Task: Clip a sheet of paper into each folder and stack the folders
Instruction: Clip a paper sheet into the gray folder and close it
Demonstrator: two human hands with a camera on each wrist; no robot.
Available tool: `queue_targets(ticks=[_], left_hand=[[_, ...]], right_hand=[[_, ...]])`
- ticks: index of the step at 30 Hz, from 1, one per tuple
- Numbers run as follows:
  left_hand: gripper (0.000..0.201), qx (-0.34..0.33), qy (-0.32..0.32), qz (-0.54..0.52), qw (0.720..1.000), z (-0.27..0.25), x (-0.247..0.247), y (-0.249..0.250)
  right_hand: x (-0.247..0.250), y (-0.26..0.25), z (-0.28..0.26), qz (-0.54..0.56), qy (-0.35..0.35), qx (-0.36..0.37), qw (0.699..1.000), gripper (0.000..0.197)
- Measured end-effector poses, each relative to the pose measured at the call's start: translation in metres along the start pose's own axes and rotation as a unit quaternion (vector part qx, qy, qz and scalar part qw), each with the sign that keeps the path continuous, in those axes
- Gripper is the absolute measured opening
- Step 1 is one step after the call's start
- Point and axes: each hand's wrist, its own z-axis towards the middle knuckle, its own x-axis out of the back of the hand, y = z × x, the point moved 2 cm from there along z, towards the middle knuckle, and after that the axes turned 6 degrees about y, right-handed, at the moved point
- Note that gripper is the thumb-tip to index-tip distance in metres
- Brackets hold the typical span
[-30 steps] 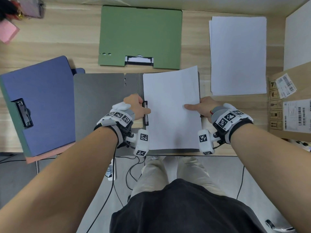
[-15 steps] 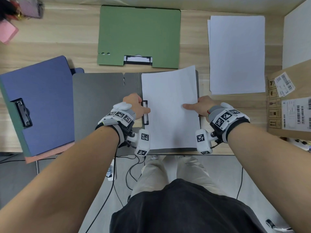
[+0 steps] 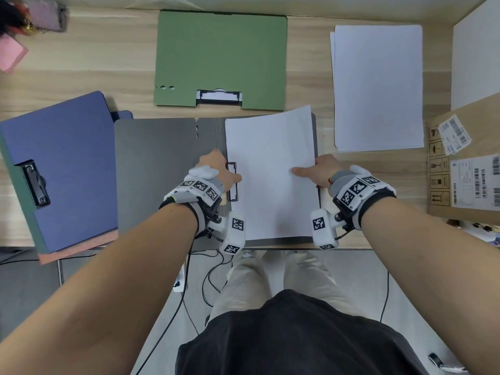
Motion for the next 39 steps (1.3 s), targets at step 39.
queue_targets(ticks=[39], left_hand=[[0.056, 0.015, -0.004, 0.004, 1.000, 0.000, 0.001, 0.001]], right_hand=[[0.007, 0.018, 0.017, 0.003, 0.042, -0.079, 0.996, 0.026]])
